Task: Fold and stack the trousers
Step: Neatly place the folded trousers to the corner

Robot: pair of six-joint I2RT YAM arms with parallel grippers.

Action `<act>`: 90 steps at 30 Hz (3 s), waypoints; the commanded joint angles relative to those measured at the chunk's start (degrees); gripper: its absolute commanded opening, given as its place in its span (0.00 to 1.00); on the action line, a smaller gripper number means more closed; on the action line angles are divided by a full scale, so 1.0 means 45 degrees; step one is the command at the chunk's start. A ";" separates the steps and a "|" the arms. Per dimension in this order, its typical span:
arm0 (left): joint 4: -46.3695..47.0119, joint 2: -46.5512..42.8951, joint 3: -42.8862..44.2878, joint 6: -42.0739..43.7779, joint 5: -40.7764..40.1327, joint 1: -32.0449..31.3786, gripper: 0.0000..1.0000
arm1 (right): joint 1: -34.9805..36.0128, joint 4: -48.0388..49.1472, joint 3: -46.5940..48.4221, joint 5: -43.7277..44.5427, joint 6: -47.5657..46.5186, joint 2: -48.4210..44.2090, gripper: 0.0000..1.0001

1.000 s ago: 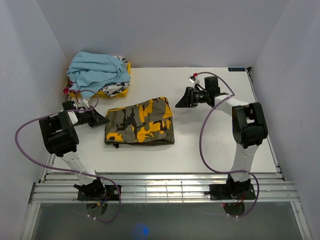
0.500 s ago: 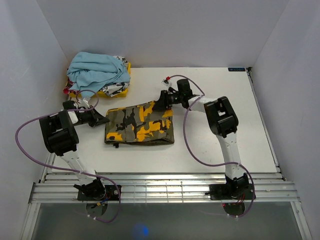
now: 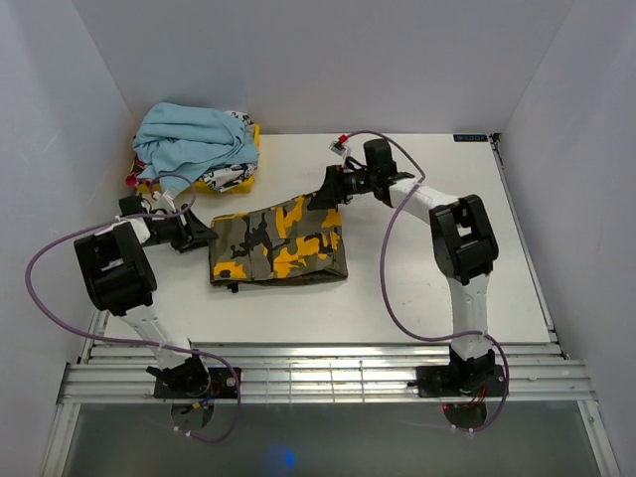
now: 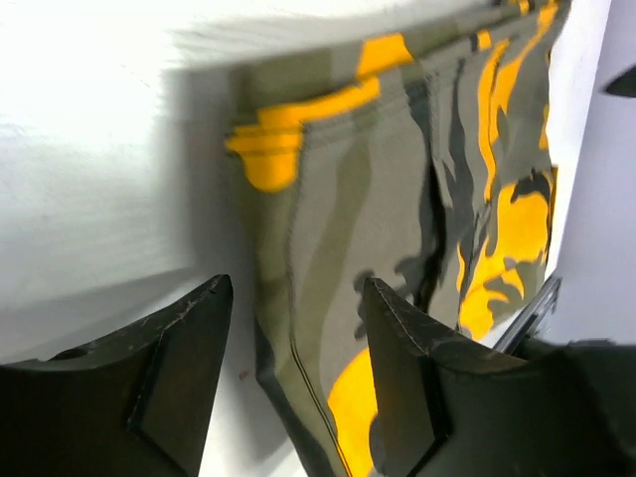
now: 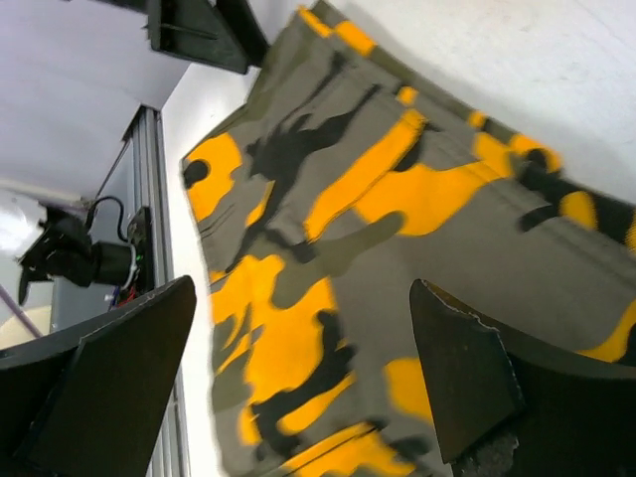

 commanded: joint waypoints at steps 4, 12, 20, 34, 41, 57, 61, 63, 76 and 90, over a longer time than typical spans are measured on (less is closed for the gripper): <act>-0.2909 -0.2322 -0.0285 0.2442 -0.0018 0.0088 0.67 | 0.0446 -0.3653 -0.2188 -0.0211 -0.3411 -0.3452 0.80; -0.4216 -0.1719 -0.1538 0.3223 -0.1931 0.0127 0.59 | 0.1149 -0.4693 -0.4259 0.0277 -0.4623 -0.3006 0.73; -0.3811 -0.0372 -0.0757 0.2561 -0.1173 0.0108 0.19 | 0.0741 -0.4476 -0.4689 0.2191 -0.4489 -0.1539 0.72; -0.1270 -0.2161 -0.0385 0.0040 -0.0309 -0.1709 0.73 | -0.3069 -0.6448 -0.6313 0.5258 -0.5598 -0.5383 0.79; -0.1113 -0.5188 -0.0248 -0.0155 -0.2360 -0.1728 0.98 | 0.0066 -0.6859 -0.3660 0.9316 -0.5910 -0.7517 1.00; -0.1504 -0.7440 -0.0248 -0.1619 -0.5760 -0.1728 0.98 | 0.3339 -0.8383 -0.1018 1.3303 -0.2575 -0.1366 0.90; -0.1465 -0.7440 -0.0325 -0.1620 -0.5916 -0.1728 0.98 | 0.1139 -0.8382 -0.0826 1.3619 -0.1597 -0.0508 0.95; -0.1387 -0.7420 -0.0423 -0.1581 -0.5898 -0.1709 0.98 | 0.0197 -0.8460 -0.0415 1.3037 -0.1868 -0.0155 0.96; -0.1016 -0.6444 -0.0639 -0.1425 -0.5644 -0.1728 0.98 | -0.4726 -0.9396 0.4075 1.0905 -0.7354 0.2381 0.97; -0.1035 -0.6307 -0.0854 -0.0976 -0.5878 -0.1728 0.98 | -0.6897 -0.9320 0.6422 1.1508 -0.8667 0.4104 0.94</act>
